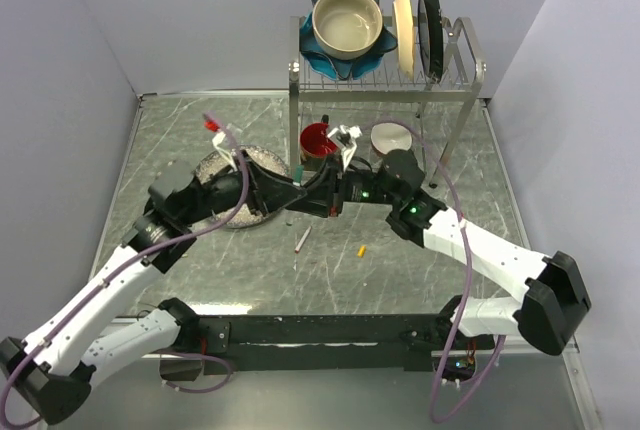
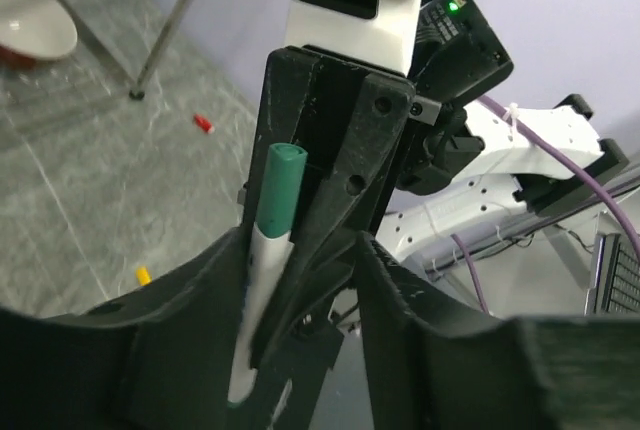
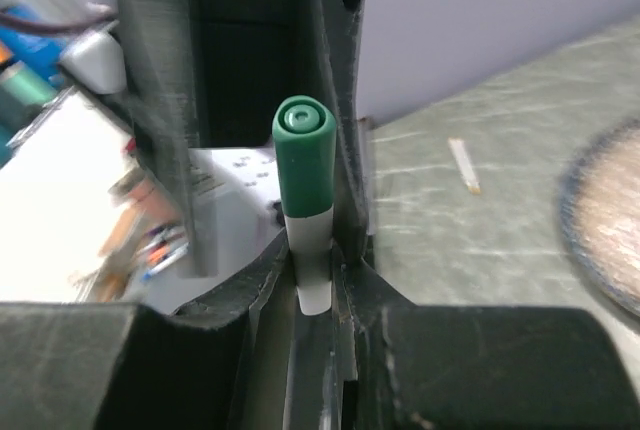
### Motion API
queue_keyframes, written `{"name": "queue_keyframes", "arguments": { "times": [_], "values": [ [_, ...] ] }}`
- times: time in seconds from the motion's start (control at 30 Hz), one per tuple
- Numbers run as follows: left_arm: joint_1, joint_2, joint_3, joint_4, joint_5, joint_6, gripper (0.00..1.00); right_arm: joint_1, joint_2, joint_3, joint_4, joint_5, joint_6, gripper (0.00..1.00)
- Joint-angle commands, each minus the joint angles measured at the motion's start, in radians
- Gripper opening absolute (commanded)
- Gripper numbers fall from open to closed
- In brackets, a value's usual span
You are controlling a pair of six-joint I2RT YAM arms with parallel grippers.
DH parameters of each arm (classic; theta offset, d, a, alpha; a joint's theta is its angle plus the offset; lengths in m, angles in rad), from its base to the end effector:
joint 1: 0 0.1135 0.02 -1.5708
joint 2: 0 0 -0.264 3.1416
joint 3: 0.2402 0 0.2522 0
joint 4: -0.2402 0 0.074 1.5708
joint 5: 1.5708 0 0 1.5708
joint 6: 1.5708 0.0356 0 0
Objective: Insert the pens into the pen caps
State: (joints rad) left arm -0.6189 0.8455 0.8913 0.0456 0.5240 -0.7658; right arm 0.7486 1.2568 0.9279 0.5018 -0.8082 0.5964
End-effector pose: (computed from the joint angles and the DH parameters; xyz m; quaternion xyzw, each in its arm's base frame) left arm 0.1454 -0.1254 0.3918 0.1430 0.6633 -0.5898 0.4377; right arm 0.1926 0.2141 0.3592 -0.3451 0.5670 0.6364 0.3930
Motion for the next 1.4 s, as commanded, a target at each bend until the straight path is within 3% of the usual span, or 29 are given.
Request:
{"name": "queue_keyframes", "arguments": {
  "times": [0.0,0.1,0.23,0.33,0.4,0.43,0.53,0.63,0.97,1.13,1.2,1.37],
  "values": [
    [-0.027,0.049,0.148,-0.240,0.071,0.115,0.54,-0.022,-0.083,-0.084,0.057,0.201,-0.049,0.00],
    [-0.016,0.072,0.233,-0.282,0.010,0.164,0.64,-0.022,-0.164,-0.176,0.009,0.208,-0.035,0.00],
    [-0.012,0.070,0.302,-0.358,-0.088,0.236,0.91,-0.025,-0.267,-0.319,-0.080,0.253,-0.026,0.00],
    [-0.012,0.030,0.281,-0.385,-0.218,0.261,0.99,-0.026,-0.362,-0.360,-0.222,0.352,-0.040,0.00],
    [-0.012,-0.012,0.218,-0.368,-0.347,0.238,0.99,-0.034,-0.408,-0.354,-0.408,0.444,-0.043,0.00],
    [-0.012,-0.028,0.160,-0.362,-0.384,0.193,0.99,-0.040,-0.418,-0.347,-0.486,0.581,-0.035,0.00],
    [-0.012,-0.059,0.092,-0.381,-0.443,0.183,0.99,-0.090,-0.407,-0.301,-0.785,0.787,-0.027,0.00],
    [-0.012,-0.053,0.031,-0.435,-0.502,0.194,0.99,-0.162,-0.344,-0.282,-0.951,0.840,-0.056,0.00],
    [-0.012,-0.057,-0.088,-0.484,-0.521,0.261,0.99,-0.207,0.056,-0.133,-1.083,0.988,-0.053,0.00],
    [-0.012,-0.060,-0.118,-0.503,-0.573,0.272,0.99,-0.209,0.108,-0.136,-1.048,0.965,-0.057,0.01],
    [-0.012,-0.031,-0.115,-0.513,-0.575,0.270,0.99,-0.209,0.116,-0.146,-1.037,0.975,-0.052,0.07],
    [-0.012,0.062,-0.078,-0.549,-0.553,0.283,0.99,-0.224,0.159,-0.155,-0.996,0.980,-0.047,0.09]
  ]
}}
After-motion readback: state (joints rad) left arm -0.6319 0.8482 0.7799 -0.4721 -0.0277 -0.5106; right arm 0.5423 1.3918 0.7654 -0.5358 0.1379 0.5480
